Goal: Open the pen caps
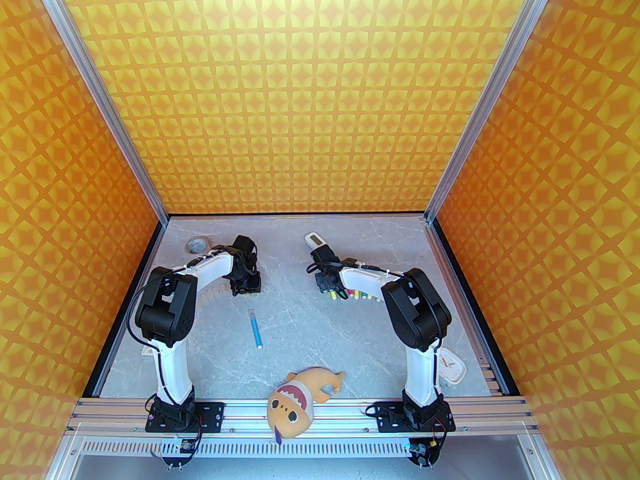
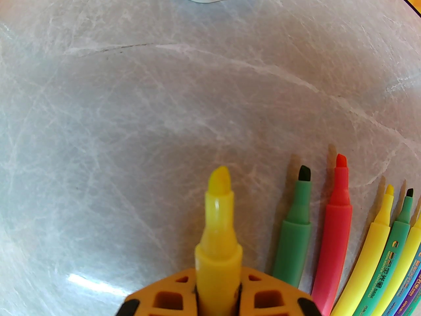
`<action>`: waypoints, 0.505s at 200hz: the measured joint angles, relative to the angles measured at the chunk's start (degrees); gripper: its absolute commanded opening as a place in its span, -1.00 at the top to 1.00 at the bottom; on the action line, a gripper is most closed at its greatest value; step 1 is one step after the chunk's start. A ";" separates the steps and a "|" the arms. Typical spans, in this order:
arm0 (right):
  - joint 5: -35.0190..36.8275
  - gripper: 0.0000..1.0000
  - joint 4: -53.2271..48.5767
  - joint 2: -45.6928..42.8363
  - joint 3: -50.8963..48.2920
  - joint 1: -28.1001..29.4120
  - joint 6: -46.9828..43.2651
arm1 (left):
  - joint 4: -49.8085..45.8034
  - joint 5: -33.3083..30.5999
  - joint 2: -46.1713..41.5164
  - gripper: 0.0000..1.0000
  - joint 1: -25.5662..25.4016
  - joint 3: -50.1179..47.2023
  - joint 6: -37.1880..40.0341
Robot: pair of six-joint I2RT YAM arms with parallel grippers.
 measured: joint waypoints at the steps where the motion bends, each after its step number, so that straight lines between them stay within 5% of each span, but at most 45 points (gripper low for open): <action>1: 0.00 0.73 0.00 0.02 0.00 0.00 0.00 | 0.00 0.00 0.00 0.63 -0.02 0.02 0.00; 101: 0.37 0.53 -0.35 0.33 0.04 -0.20 0.02 | -0.31 -0.48 0.22 0.43 -0.31 0.52 0.24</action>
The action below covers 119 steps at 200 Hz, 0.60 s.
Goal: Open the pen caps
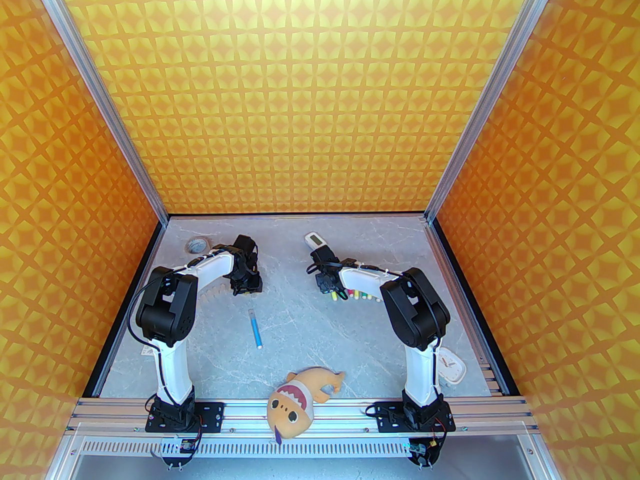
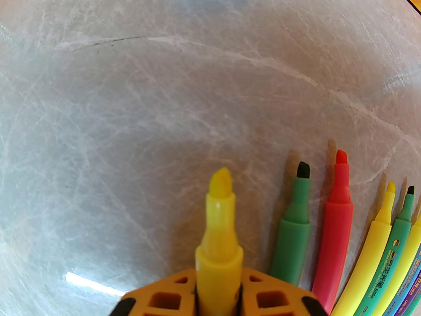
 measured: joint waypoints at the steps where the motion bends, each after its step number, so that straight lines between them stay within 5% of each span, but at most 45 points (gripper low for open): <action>1: 0.00 0.53 0.00 0.00 0.00 0.00 0.00 | 0.00 0.00 0.00 0.43 0.00 0.00 0.00; 63: -0.37 0.32 -0.39 -0.28 0.00 -0.13 -0.09 | -0.17 -0.02 -0.13 0.31 -0.37 0.09 0.31; 119: -4.39 0.14 -3.26 -5.62 0.02 0.83 -1.16 | 3.04 -0.39 -10.01 -0.36 -0.35 -3.15 1.27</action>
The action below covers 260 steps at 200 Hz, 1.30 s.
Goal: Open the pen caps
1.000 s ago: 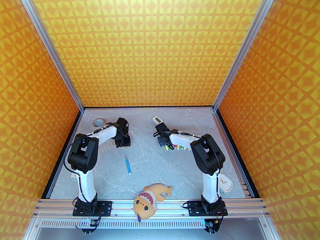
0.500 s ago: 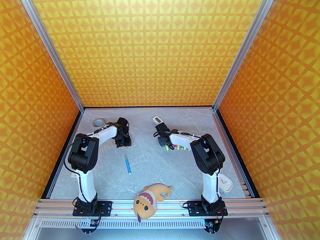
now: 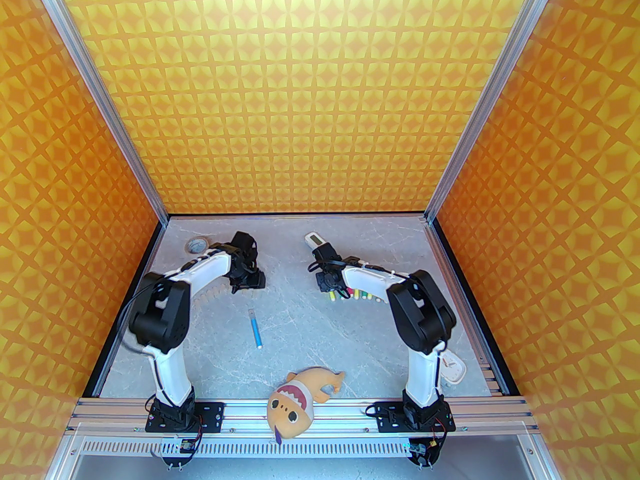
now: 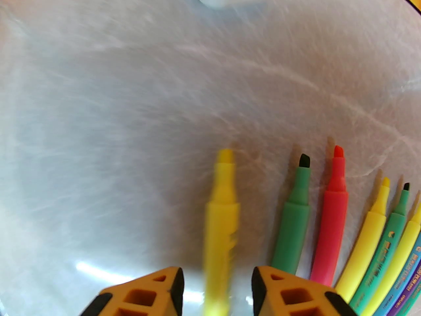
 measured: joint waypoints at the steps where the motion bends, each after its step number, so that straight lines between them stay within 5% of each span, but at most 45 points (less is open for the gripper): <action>1: -0.02 0.14 -0.02 -0.11 0.00 0.04 -0.02 | 0.15 0.00 -0.22 -0.36 0.00 -0.13 -0.09; 38: -1.77 0.06 -3.21 -2.01 2.25 5.38 -0.85 | 5.60 0.04 -7.93 -0.38 1.92 -5.31 0.15; 79: -6.75 0.05 -5.99 -1.49 5.66 12.52 0.11 | 12.59 -0.04 -13.00 -0.45 10.64 -16.04 -0.50; 143: -11.87 0.07 -13.92 7.56 19.23 21.27 3.76 | 19.89 -0.26 -19.69 -0.47 18.05 -25.31 -0.44; 260: -14.78 0.16 -28.39 21.68 36.28 29.97 11.32 | 27.47 -0.35 -27.76 -0.48 23.47 -32.11 -0.24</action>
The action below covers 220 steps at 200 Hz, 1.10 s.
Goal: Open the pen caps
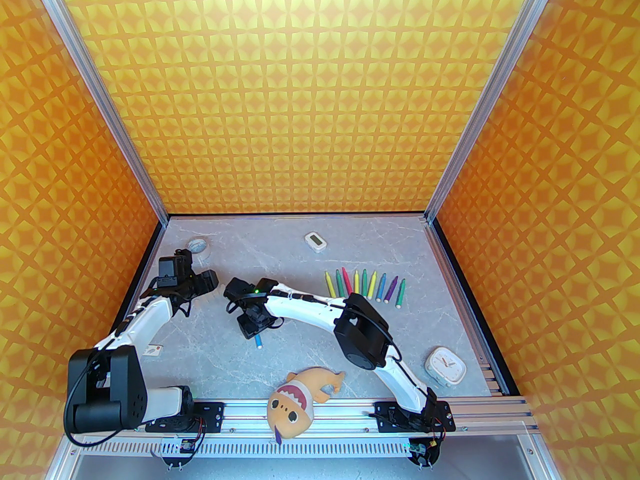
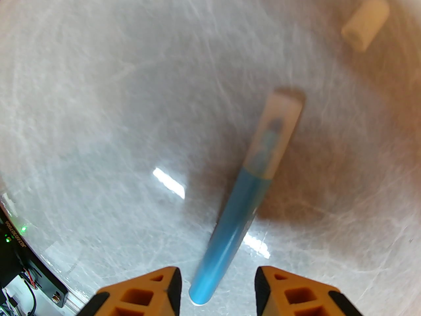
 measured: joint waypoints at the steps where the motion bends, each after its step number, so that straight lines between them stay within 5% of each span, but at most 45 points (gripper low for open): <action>1: 0.00 0.16 -0.11 0.02 0.07 0.00 0.00 | 0.04 -0.02 -0.02 -0.48 0.00 -0.02 0.00; 86: -0.22 0.24 -4.35 5.31 5.18 -0.04 2.73 | 3.02 -0.09 -1.86 -0.48 0.02 -2.23 -0.24; 220: 2.56 0.65 -12.13 10.93 14.38 -0.04 2.64 | 3.13 -0.11 -2.12 -0.49 0.02 -2.27 -0.24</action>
